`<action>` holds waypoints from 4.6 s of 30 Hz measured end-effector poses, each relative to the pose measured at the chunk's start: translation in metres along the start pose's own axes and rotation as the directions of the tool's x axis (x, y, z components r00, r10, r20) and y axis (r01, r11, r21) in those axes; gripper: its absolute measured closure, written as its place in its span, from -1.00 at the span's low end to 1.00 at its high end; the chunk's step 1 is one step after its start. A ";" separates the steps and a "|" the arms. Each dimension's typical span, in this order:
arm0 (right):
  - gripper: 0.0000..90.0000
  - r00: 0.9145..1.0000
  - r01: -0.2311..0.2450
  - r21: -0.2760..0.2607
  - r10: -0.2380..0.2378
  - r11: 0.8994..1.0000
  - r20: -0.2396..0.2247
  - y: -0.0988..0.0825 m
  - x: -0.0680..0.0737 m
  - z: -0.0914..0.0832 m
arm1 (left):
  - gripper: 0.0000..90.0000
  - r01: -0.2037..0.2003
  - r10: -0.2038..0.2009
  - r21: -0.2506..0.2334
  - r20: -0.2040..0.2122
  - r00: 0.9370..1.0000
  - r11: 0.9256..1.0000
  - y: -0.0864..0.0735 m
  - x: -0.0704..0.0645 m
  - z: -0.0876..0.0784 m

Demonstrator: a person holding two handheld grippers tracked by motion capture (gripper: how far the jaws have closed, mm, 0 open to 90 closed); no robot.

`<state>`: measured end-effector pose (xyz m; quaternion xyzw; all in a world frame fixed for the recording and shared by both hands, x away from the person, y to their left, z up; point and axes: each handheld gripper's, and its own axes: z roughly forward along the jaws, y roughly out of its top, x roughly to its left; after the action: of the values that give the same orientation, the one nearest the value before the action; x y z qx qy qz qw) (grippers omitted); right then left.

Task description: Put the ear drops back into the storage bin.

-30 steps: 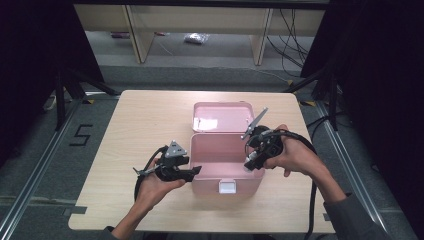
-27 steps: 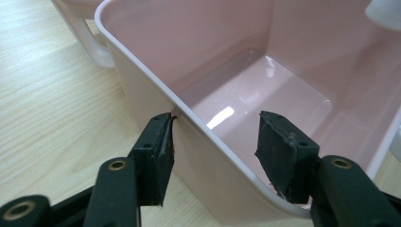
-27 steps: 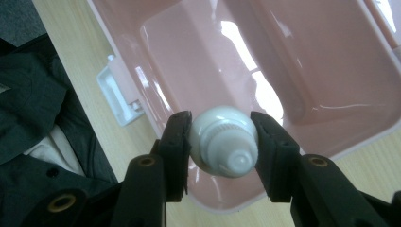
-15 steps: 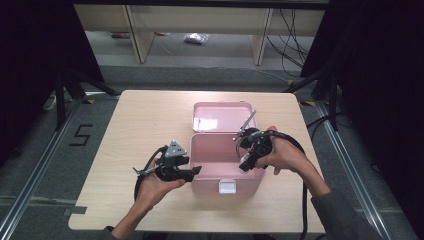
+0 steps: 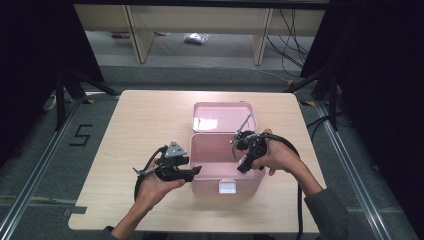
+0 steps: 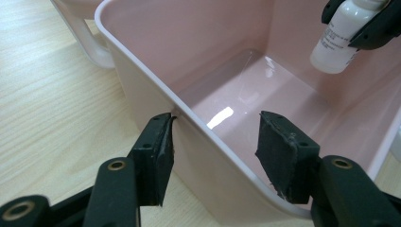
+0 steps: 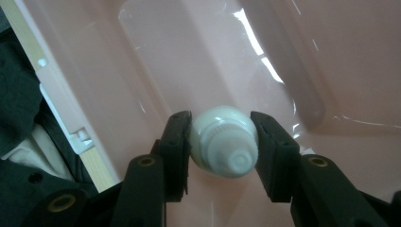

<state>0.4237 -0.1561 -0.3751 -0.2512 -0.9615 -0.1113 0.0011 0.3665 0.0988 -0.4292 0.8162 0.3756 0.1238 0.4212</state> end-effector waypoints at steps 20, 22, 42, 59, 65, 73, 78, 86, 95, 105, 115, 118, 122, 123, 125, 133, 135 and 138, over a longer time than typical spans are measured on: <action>0.34 1.000 -0.017 0.023 0.018 1.000 -0.007 0.002 -0.003 0.021 | 0.01 0.001 -0.001 -0.001 -0.002 1.000 1.000 0.000 0.000 0.000; 0.34 1.000 -0.005 0.010 0.005 1.000 -0.015 0.002 -0.004 0.023 | 0.01 0.001 -0.001 0.000 -0.002 1.000 1.000 0.000 0.000 0.000; 0.34 1.000 -0.009 0.020 0.009 1.000 -0.025 0.002 -0.007 0.037 | 0.01 0.000 0.000 0.002 -0.003 1.000 1.000 0.000 0.000 0.000; 0.34 0.999 -0.036 0.024 0.037 0.999 -0.040 -0.002 -0.006 0.042 | 0.01 -0.001 0.001 0.003 -0.004 1.000 1.000 0.000 0.000 0.000; 0.28 0.998 -0.036 0.010 0.037 0.999 -0.049 -0.002 -0.005 0.038 | 0.00 0.005 -0.005 0.001 -0.008 1.000 1.000 0.000 -0.001 0.001; 0.07 0.999 -0.031 -0.075 0.028 0.997 -0.040 -0.005 0.001 0.011 | -0.04 0.010 -0.010 -0.003 -0.006 1.000 1.000 0.000 -0.002 0.002; -0.01 0.999 -0.048 -0.128 0.045 0.991 -0.027 -0.010 -0.003 0.001 | -0.05 0.008 -0.008 -0.001 -0.003 1.000 1.000 0.000 -0.001 0.002; -0.11 0.994 -0.110 -0.224 0.112 0.968 -0.003 -0.020 -0.011 -0.010 | -0.17 0.020 -0.020 -0.008 -0.001 1.000 1.000 0.004 0.003 0.000; -0.17 0.984 -0.165 -0.312 0.178 0.936 0.014 -0.032 -0.021 -0.023 | -0.34 0.066 -0.066 -0.024 0.003 0.998 0.998 0.011 0.014 0.005; -0.20 0.965 -0.240 -0.363 0.262 0.900 0.012 -0.039 -0.034 -0.030 | -0.40 0.061 -0.062 -0.020 -0.042 0.997 0.998 0.034 0.030 0.012; -0.21 0.952 -0.272 -0.397 0.306 0.877 0.024 -0.043 -0.049 -0.031 | -0.29 0.046 -0.046 0.004 -0.086 0.995 0.999 0.045 0.044 0.022; -0.20 0.951 -0.267 -0.408 0.307 0.873 0.035 -0.044 -0.053 -0.031 | -0.24 0.044 -0.043 0.011 -0.095 0.995 0.999 0.047 0.047 0.025; -0.20 0.941 -0.283 -0.434 0.336 0.855 0.049 -0.045 -0.063 -0.032 | -0.14 0.040 -0.039 0.013 -0.091 0.995 0.999 0.050 0.050 0.029; -0.20 0.937 -0.291 -0.442 0.345 0.849 0.047 -0.045 -0.065 -0.031 | -0.13 0.039 -0.038 0.013 -0.088 0.995 0.999 0.050 0.051 0.029; -0.20 0.932 -0.296 -0.453 0.357 0.841 0.055 -0.045 -0.071 -0.031 | -0.08 0.035 -0.033 0.015 -0.085 0.996 0.999 0.050 0.053 0.031; -0.17 0.895 -0.371 -0.488 0.445 0.790 0.041 -0.040 -0.093 -0.027 | 0.12 0.014 -0.012 0.024 -0.077 0.997 1.000 0.053 0.053 0.038; -0.16 0.886 -0.384 -0.514 0.463 0.767 0.029 -0.038 -0.102 -0.019 | 0.13 0.023 -0.021 0.026 -0.079 0.997 0.999 0.053 0.054 0.040; -0.15 0.883 -0.400 -0.496 0.470 0.770 0.017 -0.036 -0.108 -0.017 | 0.16 0.016 -0.013 0.039 -0.075 0.997 0.999 0.053 0.055 0.042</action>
<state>0.4997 -0.2421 -0.3729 -0.4668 -0.8164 -0.3242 -0.1028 0.4534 0.0940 -0.4204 0.8165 0.3994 0.1435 0.3915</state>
